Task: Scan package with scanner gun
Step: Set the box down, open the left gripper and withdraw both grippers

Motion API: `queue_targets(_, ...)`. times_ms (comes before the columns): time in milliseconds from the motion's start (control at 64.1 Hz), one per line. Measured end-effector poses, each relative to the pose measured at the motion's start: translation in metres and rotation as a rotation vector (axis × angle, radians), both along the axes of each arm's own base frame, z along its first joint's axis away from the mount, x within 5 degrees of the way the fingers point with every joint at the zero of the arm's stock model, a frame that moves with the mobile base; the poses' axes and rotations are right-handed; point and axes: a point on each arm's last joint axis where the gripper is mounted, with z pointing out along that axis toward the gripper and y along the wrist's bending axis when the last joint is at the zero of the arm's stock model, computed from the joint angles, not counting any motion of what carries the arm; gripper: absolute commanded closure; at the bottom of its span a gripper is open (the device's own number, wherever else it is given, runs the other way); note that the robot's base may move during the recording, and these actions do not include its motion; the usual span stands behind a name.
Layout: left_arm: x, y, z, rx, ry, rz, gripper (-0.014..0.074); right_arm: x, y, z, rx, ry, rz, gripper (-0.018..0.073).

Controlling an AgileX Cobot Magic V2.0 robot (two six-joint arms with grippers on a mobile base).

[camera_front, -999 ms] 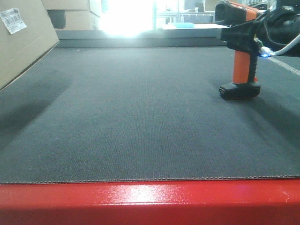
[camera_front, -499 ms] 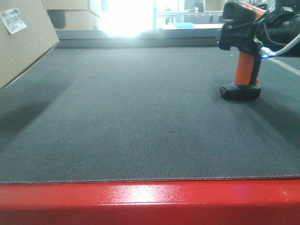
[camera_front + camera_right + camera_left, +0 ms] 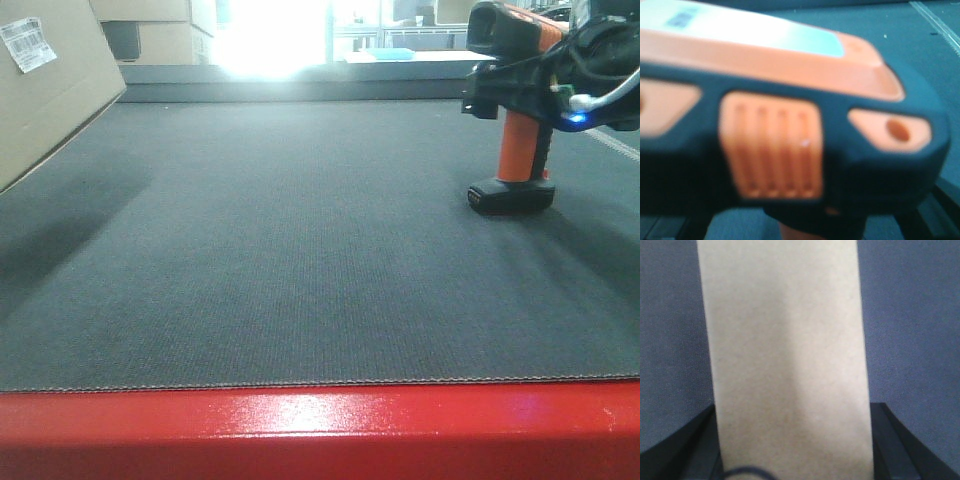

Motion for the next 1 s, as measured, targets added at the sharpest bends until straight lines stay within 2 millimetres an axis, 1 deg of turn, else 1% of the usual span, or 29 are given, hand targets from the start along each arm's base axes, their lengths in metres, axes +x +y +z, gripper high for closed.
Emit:
queue_targets(156,0.0,0.0,0.0,0.0,0.0,0.0,0.0708,-0.009,-0.003,0.013,0.009,0.055,0.015,-0.0009)
queue_targets(343,0.0,0.001,-0.001,0.014,0.004,0.004,0.0708,-0.023,-0.013,0.034,0.032,0.107,0.018,-0.0009)
queue_targets(390,0.004,0.002,-0.002,0.023,0.01,0.015,0.0708,-0.028,-0.015,0.04,0.037,0.12,0.02,-0.0008)
queue_targets(484,0.014,0.004,-0.007,0.036,0.021,0.027,0.0708,-0.04,-0.015,0.051,0.038,0.115,0.031,0.0036)
queue_targets(562,0.024,0.004,-0.014,0.043,0.035,0.029,0.0708,-0.052,-0.016,0.057,0.038,0.107,0.038,0.0125)
queue_targets(624,0.033,0.004,-0.022,0.046,0.054,0.028,0.0708,-0.063,-0.016,0.063,0.036,0.095,0.042,0.0223)
queue_targets(687,0.041,0.004,-0.032,0.046,0.078,0.028,0.0708,-0.074,-0.017,0.069,0.039,0.079,0.046,0.0342)
queue_targets(718,0.045,0.004,-0.036,0.046,0.088,0.028,0.0708,-0.08,-0.017,0.07,0.04,0.078,0.047,0.0419)
queue_targets(734,0.046,0.004,-0.039,0.046,0.095,0.028,0.0708,-0.083,-0.017,0.071,0.04,0.075,0.048,0.0435)
queue_targets(749,0.048,0.004,-0.041,0.046,0.102,0.028,0.0708,-0.086,-0.018,0.072,0.04,0.072,0.048,0.0481)
queue_targets(796,0.053,0.004,-0.05,0.047,0.123,0.028,0.0708,-0.095,-0.018,0.076,0.042,0.054,0.05,0.0568)
queue_targets(812,0.054,0.004,-0.052,0.049,0.129,0.028,0.0708,-0.097,-0.018,0.077,0.042,0.052,0.05,0.0609)
queue_targets(874,0.06,0.005,-0.062,0.053,0.155,0.031,0.0708,-0.108,-0.019,0.079,0.044,0.039,0.052,0.0704)
queue_targets(905,0.062,0.005,-0.066,0.057,0.166,0.039,0.0708,-0.114,-0.019,0.082,0.045,0.03,0.054,0.0727)
queue_targets(999,0.066,0.008,-0.075,0.078,0.188,0.074,0.0708,-0.127,-0.02,0.086,0.046,0.015,0.061,0.0713)
